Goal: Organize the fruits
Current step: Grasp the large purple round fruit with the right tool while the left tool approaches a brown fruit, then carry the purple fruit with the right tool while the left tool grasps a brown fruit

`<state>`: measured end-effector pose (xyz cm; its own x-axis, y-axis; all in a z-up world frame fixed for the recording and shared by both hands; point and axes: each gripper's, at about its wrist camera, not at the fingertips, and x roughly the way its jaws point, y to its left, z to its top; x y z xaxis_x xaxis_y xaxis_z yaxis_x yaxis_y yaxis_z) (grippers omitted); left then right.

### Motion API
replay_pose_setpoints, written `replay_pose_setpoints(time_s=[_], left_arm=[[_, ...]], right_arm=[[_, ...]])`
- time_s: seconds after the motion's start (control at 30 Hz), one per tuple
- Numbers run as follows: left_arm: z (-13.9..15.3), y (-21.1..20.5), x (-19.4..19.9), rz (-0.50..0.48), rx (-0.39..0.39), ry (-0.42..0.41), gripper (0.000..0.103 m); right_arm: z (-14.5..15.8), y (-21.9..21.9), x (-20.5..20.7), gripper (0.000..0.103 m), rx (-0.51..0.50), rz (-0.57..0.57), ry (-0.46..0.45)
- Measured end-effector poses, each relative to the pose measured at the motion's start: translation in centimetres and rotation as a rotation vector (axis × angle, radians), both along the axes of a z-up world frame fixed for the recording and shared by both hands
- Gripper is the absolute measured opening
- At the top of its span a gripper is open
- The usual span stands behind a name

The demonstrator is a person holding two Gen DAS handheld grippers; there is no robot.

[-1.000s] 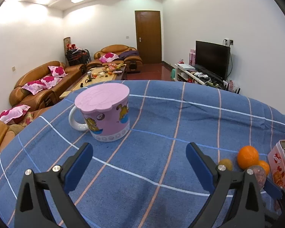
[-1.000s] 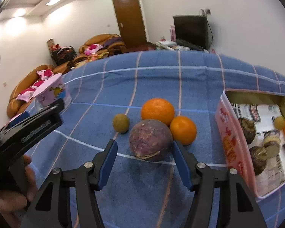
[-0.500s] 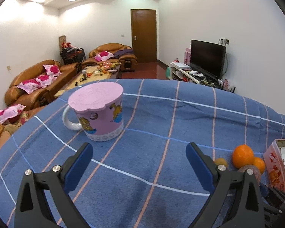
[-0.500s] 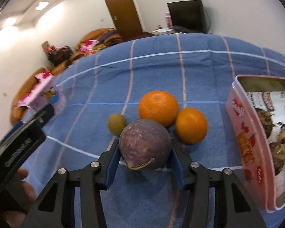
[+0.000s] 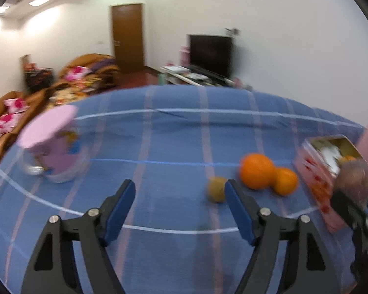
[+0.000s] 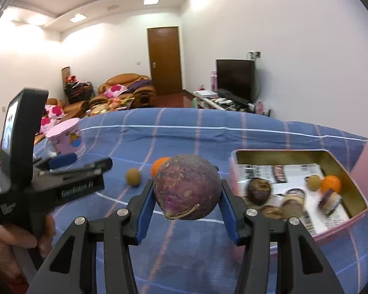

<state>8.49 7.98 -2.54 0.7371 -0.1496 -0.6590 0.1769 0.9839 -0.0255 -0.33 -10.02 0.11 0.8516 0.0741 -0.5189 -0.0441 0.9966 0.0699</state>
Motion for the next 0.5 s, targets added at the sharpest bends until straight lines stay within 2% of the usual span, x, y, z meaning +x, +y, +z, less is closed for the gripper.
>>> replay_pose_setpoints(time_s=[0.07,0.23,0.27,0.3,0.33,0.43,0.5], left_arm=[[-0.3,-1.2,0.3,-0.041,0.004,0.023,0.077],[-1.6,-3.6,2.6,-0.048,0.104,0.089,0.069],[-1.9,-3.8,3.1,-0.048,0.11,0.115,0.061],[-2.2,-3.9,3.5,-0.045,0.112,0.139,0.055],[-2.5,-3.8,4.0,-0.041,0.106,0.166,0.055],[-2.4,-3.2,4.8,-0.026,0.053,0.176,0.051],[-2.3,-3.1,5.0,-0.022,0.049,0.177,0.049]], right_arm=[[0.2,-0.7,0.2,0.052,0.023,-0.013,0.0],[0.9,-1.4,0.4,0.052,0.032,-0.015,-0.023],[1.0,-1.5,0.4,0.052,0.031,-0.016,-0.028],[1.0,-1.5,0.4,0.052,0.029,-0.019,-0.031],[1.0,-1.6,0.4,0.052,0.029,-0.021,-0.032],[0.8,-1.8,0.7,0.052,0.045,-0.024,-0.018],[0.4,-1.6,0.8,0.052,0.05,-0.02,-0.003]])
